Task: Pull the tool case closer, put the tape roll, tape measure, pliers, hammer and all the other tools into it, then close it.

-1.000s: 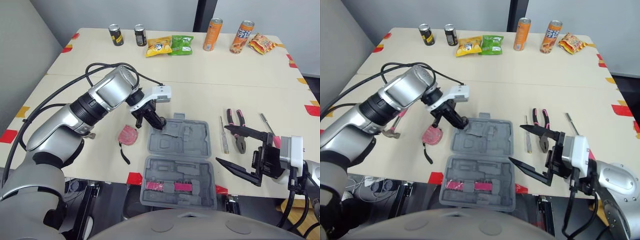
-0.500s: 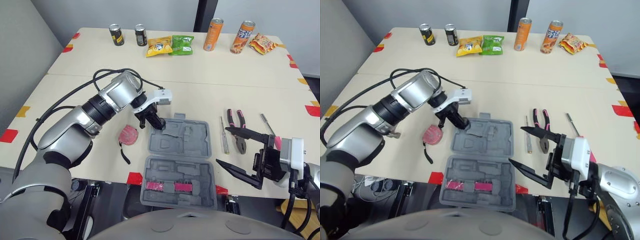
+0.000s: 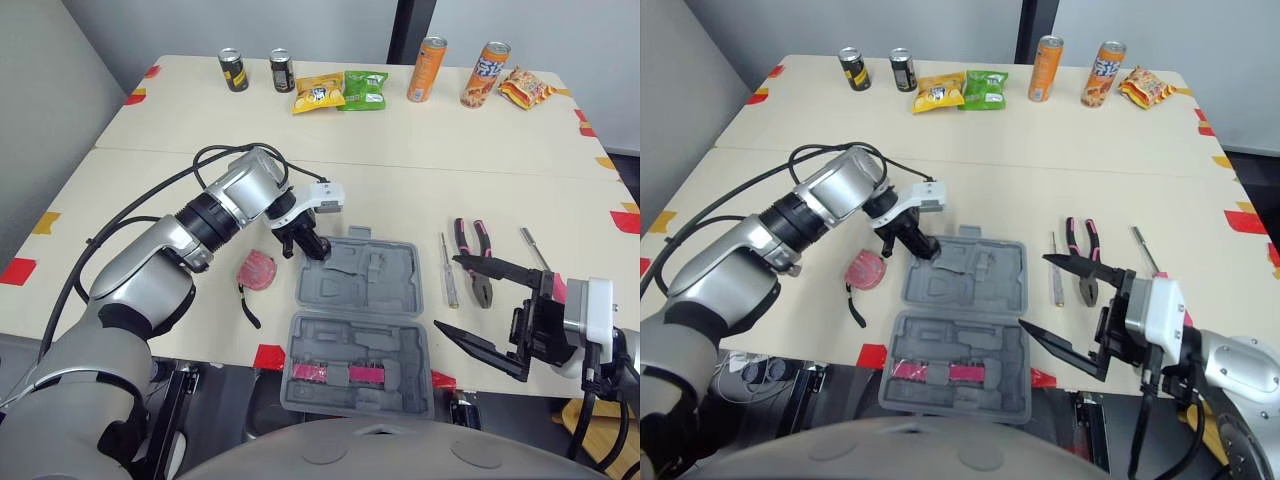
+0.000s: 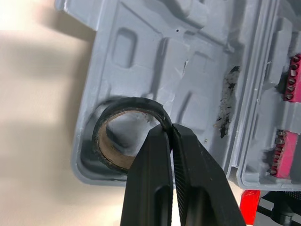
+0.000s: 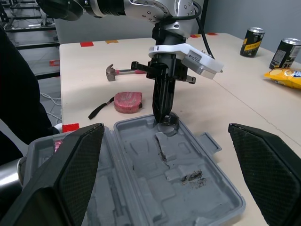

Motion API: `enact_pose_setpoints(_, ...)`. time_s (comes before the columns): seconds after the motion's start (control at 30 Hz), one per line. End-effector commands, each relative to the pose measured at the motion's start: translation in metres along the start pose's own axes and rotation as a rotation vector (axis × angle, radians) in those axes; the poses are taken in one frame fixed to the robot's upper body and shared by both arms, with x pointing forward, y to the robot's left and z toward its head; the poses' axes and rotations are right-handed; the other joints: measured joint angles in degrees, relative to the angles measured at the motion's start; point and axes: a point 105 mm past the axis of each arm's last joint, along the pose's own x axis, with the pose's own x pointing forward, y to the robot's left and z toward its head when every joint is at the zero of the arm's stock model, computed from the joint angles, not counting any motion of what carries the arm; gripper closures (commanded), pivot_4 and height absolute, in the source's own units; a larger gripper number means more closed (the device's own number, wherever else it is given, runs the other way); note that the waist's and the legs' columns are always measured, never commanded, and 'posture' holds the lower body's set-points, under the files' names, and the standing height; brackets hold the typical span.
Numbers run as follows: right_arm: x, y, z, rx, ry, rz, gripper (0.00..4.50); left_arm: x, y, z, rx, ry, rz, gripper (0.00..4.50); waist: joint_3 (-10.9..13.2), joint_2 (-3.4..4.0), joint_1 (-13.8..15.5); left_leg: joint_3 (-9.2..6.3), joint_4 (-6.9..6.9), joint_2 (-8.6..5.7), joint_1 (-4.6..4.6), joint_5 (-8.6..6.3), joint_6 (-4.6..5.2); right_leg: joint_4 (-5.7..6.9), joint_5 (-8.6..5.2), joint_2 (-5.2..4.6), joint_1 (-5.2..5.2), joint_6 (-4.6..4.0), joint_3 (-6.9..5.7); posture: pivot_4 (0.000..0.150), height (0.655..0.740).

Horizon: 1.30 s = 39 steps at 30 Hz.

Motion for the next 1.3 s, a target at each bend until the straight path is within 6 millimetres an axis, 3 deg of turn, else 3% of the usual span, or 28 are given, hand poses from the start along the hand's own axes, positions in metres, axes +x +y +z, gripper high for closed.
enact_pose_setpoints(0.03,-0.001,0.001,0.009,-0.033,-0.022,0.0,0.0,-0.001,0.001,0.002,0.011,-0.001,0.004,4.46,0.0,0.0,0.0,0.0,0.0,0.0,0.0,0.0,0.0,0.0,0.0,0.0,0.01,0.0,0.0,0.15,0.74)
enact_pose_setpoints(0.37,-0.001,0.001,0.008,-0.033,-0.02,-0.001,0.0,0.002,0.002,0.002,0.008,-0.001,0.001,4.46,0.0,0.0,0.0,-0.01,0.0,0.0,0.0,0.0,0.0,-0.01,0.0,0.0,0.01,0.0,-0.02,0.15,0.74)
enact_pose_setpoints(0.4,-0.001,0.001,0.008,-0.033,-0.02,-0.001,0.0,0.002,0.003,0.002,0.007,-0.001,0.003,3.81,0.0,0.0,0.0,-0.02,0.0,0.0,0.0,0.0,0.0,-0.02,0.0,0.0,0.01,0.0,-0.02,0.15,0.74)
enact_pose_setpoints(0.57,-0.002,0.0,0.007,-0.033,-0.018,-0.001,0.0,-0.003,0.003,0.007,0.011,-0.029,0.013,2.17,0.0,0.0,0.0,-0.02,0.0,0.0,-0.01,0.0,0.0,-0.02,0.0,0.0,0.01,0.0,-0.02,0.15,0.74)
enact_pose_setpoints(0.83,-0.002,0.0,0.006,-0.033,-0.017,-0.002,0.0,-0.034,-0.009,0.007,-0.001,-0.132,-0.014,2.17,0.0,0.01,-0.1,-0.04,-0.04,0.0,0.01,0.0,0.0,-0.02,0.0,0.0,0.0,0.0,-0.04,0.15,0.74)
enact_pose_setpoints(1.0,-0.002,-0.002,0.004,-0.035,-0.019,-0.003,0.0,-0.049,-0.023,0.01,0.203,-0.436,-0.011,2.17,0.0,0.13,-0.5,-0.05,-0.16,0.0,0.03,0.0,0.0,-0.16,0.0,0.0,0.04,0.0,-0.08,0.15,0.74)
enact_pose_setpoints(1.23,0.001,-0.008,0.001,-0.037,-0.028,0.002,0.0,-0.035,-0.006,-0.016,0.344,-0.55,0.192,2.17,0.0,0.15,-0.7,-0.13,-0.21,0.0,0.1,0.0,0.0,-0.3,0.0,-0.02,0.23,0.0,-0.2,0.15,0.74)
enact_pose_setpoints(1.3,0.001,-0.01,0.001,-0.036,-0.031,0.005,0.0,-0.028,-0.001,-0.021,0.352,-0.578,0.23,2.68,0.0,0.15,-0.7,-0.17,-0.22,0.0,0.09,0.0,0.0,-0.33,0.01,-0.02,0.24,0.02,-0.25,0.15,0.74)
